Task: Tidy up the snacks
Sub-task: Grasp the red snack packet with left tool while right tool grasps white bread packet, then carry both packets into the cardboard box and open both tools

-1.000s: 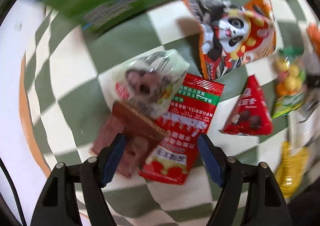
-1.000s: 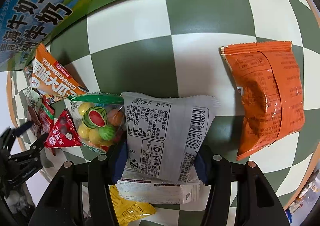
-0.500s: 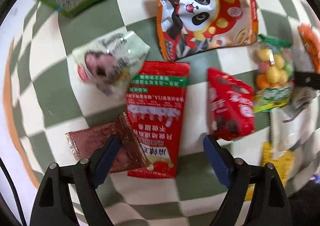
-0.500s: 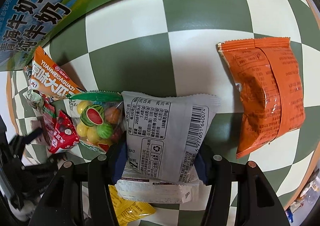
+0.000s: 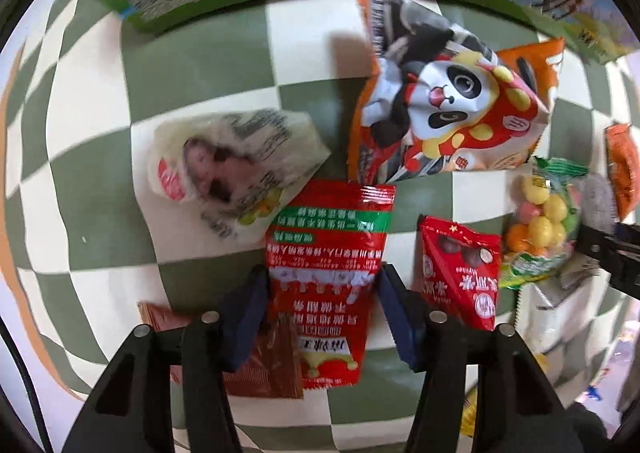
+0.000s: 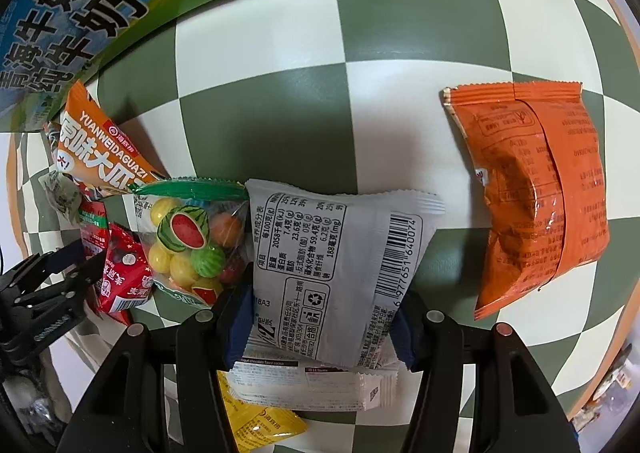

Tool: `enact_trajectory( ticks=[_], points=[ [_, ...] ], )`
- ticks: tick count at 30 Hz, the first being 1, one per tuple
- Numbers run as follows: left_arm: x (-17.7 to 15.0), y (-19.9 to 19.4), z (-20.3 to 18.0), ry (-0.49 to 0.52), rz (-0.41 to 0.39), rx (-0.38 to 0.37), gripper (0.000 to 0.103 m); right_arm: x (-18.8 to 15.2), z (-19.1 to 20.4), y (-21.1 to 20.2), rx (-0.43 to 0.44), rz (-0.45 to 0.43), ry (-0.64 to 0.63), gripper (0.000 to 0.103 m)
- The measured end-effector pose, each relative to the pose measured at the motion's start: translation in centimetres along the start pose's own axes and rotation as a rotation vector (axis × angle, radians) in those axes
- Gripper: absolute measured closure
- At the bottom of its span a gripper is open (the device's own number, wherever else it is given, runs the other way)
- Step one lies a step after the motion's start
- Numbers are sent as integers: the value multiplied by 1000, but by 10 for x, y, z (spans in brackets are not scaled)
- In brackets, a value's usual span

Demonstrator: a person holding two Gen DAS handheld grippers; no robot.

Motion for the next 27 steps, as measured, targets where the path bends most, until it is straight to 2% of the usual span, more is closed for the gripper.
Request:
enact_trajectory(
  ticks=[4,6,9,12,15,19,20,21,23,27],
  points=[
    [12,8,-14,0,2,17,47,-2,1,0,-2,-2,-8,43],
    [19,5,-11,-29,-7,7,54,-4,0,-3,2,-13,-15,45],
    [-5,3,5,-116,30,-15,55,-13,-4,-8,8,-19,-16,47],
    [-17,7,7,-217,74,-92,52,-23,-11,-10,32,-3,4,48],
    [-21,20,0,-177,80,-85,45,-27,-18,-9,58,15,23,47],
    [-17,28,-11,-89,59,-32,43,-23,-30,-7,103,25,116,43],
    [-16,28,-12,-87,52,-29,45,-23,-31,-8,100,19,122,43],
    [-16,26,-11,-93,42,-25,51,-24,-30,-9,94,11,117,43],
    [-32,18,-24,-109,22,-25,56,-26,-27,-13,57,-12,79,48],
    [-46,-7,-14,-145,-3,-48,58,-32,-23,-18,28,-44,45,54]
  ],
)
Point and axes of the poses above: each gripper's, at about its wrist camera, not at the fingertips, and y roughly the way its jaws point, z to its left, x to its top, the point moved 1 cm from there along y, roughly the way its jaws point, and after that the axes turned 11 degrees about -z, right-handed, at the moved point
